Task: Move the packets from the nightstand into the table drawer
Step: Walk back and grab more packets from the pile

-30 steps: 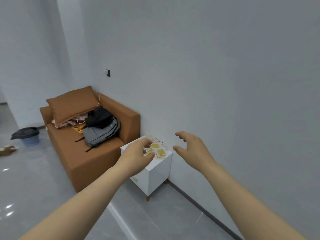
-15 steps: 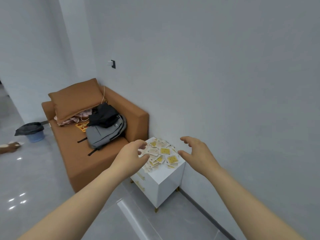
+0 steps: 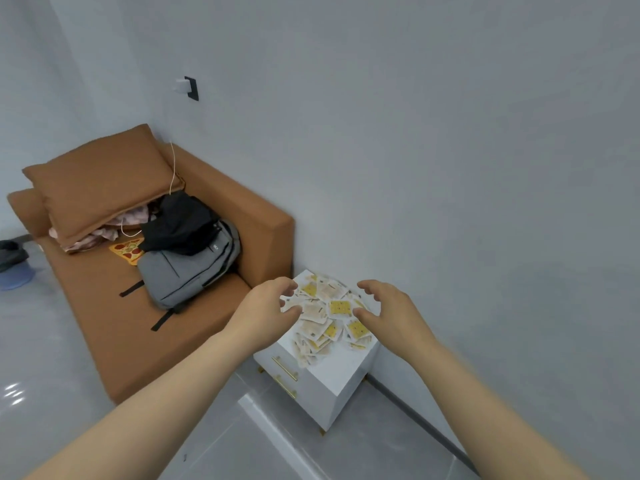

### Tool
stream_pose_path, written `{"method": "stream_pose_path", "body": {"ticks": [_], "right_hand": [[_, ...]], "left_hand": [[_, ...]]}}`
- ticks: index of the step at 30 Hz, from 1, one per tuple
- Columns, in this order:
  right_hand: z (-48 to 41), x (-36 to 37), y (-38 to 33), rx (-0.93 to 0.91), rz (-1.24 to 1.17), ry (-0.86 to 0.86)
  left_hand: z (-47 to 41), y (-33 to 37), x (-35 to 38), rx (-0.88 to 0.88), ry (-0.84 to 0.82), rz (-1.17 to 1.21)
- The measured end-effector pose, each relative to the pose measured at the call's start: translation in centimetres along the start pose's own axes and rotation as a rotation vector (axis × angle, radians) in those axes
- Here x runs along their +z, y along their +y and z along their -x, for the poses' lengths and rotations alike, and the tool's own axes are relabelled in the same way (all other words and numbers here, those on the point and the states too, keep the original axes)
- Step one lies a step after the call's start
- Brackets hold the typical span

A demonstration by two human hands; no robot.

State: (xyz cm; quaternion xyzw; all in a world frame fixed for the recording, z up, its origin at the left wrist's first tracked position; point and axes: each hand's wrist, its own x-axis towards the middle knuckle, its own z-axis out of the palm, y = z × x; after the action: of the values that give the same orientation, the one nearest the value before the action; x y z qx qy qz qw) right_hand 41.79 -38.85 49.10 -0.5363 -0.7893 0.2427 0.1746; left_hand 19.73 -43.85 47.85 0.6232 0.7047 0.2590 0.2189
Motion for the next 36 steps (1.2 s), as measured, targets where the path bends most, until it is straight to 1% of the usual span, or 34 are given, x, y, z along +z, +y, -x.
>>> {"method": "stream_pose_path", "body": {"ticks": [4,10,15,20,24,28,36], "right_hand": [[-5.0,1.2,1.0,0.035,0.012,-0.007],[-13.7,2.4,2.8,0.052,-0.011,-0.006],[-20.3,2.8,3.7,0.065,-0.001,-0.027],[-25.0,3.9,4.3,0.115,-0.001,-0.036],[-27.4,6.0,5.2,0.201,0.002,-0.065],[-28.9,8.6,6.0,0.339,-0.009,-0.052],[-30.5,15.3,7.6,0.551,-0.092,-0.039]], "left_hand": [[-5.4,-2.1,0.2,-0.007,-0.061,-0.005],[-14.0,-3.8,-0.6,-0.002,-0.041,-0.056],[-20.5,-4.8,-0.8,-0.019,-0.047,-0.041],[-25.7,-6.4,-0.4,0.003,-0.073,-0.034],[-30.0,-8.8,0.6,0.034,-0.153,-0.018],[-33.9,-11.9,2.2,0.055,-0.298,0.005],[-39.8,-17.6,6.4,0.132,-0.517,-0.060]]}}
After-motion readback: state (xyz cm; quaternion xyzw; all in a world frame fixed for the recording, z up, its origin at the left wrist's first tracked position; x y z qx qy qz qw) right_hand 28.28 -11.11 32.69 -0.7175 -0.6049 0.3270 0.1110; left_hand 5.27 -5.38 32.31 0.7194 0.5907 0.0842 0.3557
